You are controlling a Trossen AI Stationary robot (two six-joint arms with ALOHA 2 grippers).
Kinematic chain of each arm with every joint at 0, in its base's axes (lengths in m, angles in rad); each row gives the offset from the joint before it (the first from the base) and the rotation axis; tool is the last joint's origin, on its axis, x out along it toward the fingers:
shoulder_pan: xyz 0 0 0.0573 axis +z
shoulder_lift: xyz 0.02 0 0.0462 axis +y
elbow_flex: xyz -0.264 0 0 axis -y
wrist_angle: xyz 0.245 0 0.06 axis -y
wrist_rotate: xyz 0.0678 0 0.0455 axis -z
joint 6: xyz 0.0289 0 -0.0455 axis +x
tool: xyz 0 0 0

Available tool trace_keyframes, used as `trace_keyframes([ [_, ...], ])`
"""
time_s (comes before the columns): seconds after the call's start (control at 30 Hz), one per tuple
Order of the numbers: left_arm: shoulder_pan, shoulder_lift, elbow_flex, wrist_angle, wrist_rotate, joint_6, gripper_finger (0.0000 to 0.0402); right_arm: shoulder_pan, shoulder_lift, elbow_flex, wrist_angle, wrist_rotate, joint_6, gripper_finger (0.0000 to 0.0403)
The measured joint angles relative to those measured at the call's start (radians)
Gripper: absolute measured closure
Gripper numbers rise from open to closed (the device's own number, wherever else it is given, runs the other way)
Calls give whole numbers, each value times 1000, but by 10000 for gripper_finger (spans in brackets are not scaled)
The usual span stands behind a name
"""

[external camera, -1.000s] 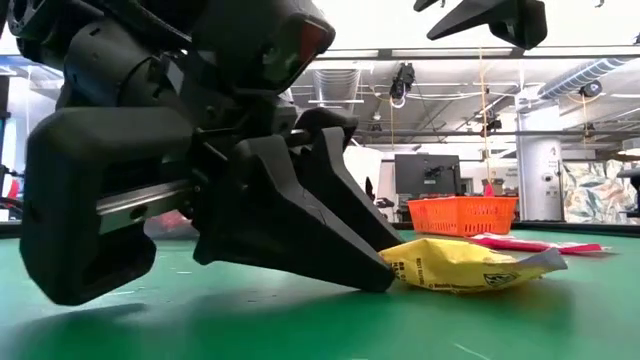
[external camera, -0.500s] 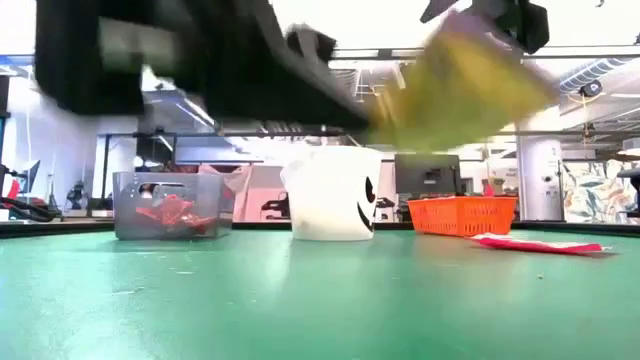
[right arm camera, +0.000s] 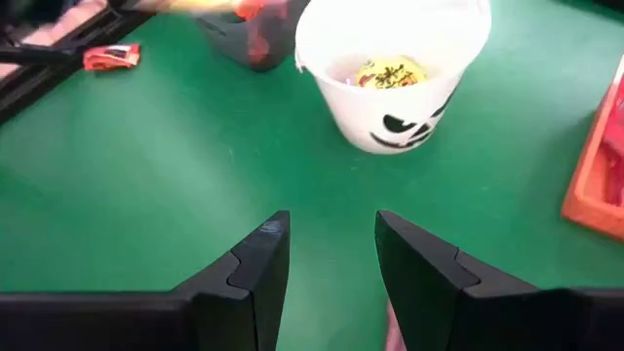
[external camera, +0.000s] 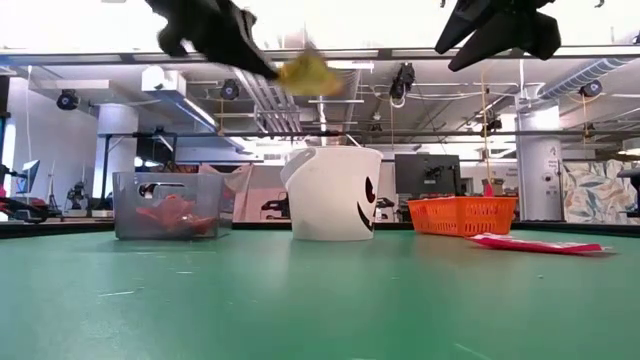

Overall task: Sort candy by brand, put in halloween buckets
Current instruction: Put the yellow candy into the white bucket, then put the orange chocolate into the black bin

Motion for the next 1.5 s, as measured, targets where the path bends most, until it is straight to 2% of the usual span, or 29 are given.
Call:
trace_keyframes([
  [0.17, 224, 13, -11, 19, 183, 31, 401, -26, 0, -2, 0, 0, -79, 257],
  [0.23, 275, 40, -10, 42, 241, 32, 401, -36, 0, -5, -1, 0, -119, 257],
  [0.3, 303, 70, -10, 63, 250, 34, 401, -48, 0, -6, -1, -1, -152, 257],
  [0.47, 309, 150, 25, 76, 252, 58, 401, -78, 0, -9, -2, -1, -231, 257],
  [0.63, 308, 230, 94, 34, 240, -3, 394, -95, 0, -9, 0, -4, -264, 257],
  [0.93, 296, 260, 162, -61, 225, -44, 301, -97, 0, -9, -1, -14, -276, 257],
  [1.03, 268, 229, 209, -205, 225, -97, 280, -98, 0, -9, -3, -34, -288, 257],
  [1.13, 208, 190, 287, -453, 225, -236, 270, -98, 0, -10, -12, -38, -308, 257],
  [1.27, 53, 156, 367, -845, 226, -470, 270, -99, 0, -11, -33, -37, -328, 257],
  [1.33, -42, 134, 371, -983, 228, -614, 270, -99, 0, -11, -33, -37, -341, 257],
  [1.4, -138, 110, 349, -1047, 228, -748, 270, -99, 0, -11, -32, -37, -351, 257],
  [1.5, -269, 78, 289, -1049, 228, -936, 270, -99, 0, -11, -30, -32, -370, 257],
])
